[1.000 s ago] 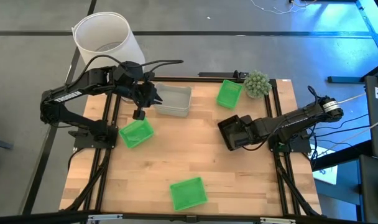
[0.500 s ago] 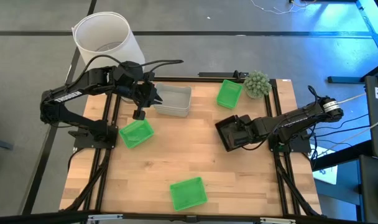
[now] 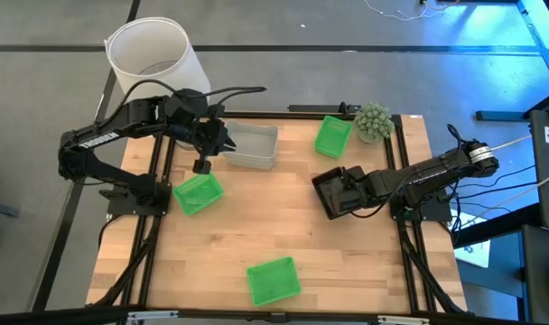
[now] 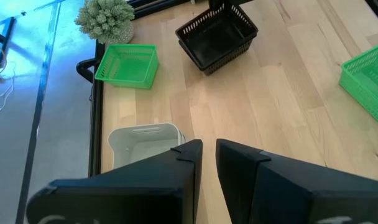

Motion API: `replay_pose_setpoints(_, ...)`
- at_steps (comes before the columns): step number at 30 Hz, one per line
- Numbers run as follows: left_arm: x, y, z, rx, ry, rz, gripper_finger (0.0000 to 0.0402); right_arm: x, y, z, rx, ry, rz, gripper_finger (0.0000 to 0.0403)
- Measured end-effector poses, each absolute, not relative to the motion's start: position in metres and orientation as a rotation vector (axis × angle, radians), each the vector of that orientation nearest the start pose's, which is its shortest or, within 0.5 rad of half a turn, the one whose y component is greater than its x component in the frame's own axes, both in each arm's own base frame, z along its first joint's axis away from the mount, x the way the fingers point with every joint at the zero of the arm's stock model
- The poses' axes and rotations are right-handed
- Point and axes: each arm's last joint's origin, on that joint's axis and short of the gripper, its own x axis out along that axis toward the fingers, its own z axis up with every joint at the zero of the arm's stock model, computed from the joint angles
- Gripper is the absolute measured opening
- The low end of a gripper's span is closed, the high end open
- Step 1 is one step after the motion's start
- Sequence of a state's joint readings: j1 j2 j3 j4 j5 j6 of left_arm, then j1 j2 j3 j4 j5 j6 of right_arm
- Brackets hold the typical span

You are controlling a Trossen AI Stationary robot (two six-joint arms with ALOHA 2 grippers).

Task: Stack baskets by color
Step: Stack the bottom black bin on top of the top black bin, then stack the top green bin on top of the bottom the green bin

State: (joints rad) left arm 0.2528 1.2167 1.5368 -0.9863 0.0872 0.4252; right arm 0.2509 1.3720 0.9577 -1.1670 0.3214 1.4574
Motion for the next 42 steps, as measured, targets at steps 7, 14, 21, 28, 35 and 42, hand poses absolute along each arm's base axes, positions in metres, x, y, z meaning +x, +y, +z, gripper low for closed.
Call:
replay_pose_setpoints(7, 0.212, 0.052, 0.425, 0.296, 0.678, 0.017, 0.0039, 0.212, 0.045, 0.224, 0.723, 1.109, -1.067, 0.0136)
replay_pose_setpoints(14, 0.212, 0.052, 0.425, 0.294, 0.679, 0.018, 0.0039, 0.222, 0.044, 0.247, 0.617, 1.006, -1.007, 0.0146)
replay_pose_setpoints(21, 0.212, 0.052, 0.425, 0.291, 0.679, 0.019, 0.0039, 0.251, 0.052, 0.267, 0.260, 0.971, -0.545, 0.0147)
replay_pose_setpoints(28, 0.212, 0.052, 0.425, 0.242, 0.678, 0.036, 0.0039, 0.262, 0.049, 0.272, 0.173, 0.931, -0.413, 0.0147)
replay_pose_setpoints(35, 0.211, 0.052, 0.425, 0.236, 0.682, 0.026, 0.0039, 0.272, 0.041, 0.274, 0.148, 0.925, -0.205, 0.0147)
replay_pose_setpoints(42, 0.211, 0.052, 0.425, 0.235, 0.682, 0.027, 0.0039, 0.272, 0.011, 0.273, 0.120, 0.919, -0.429, 0.0147)
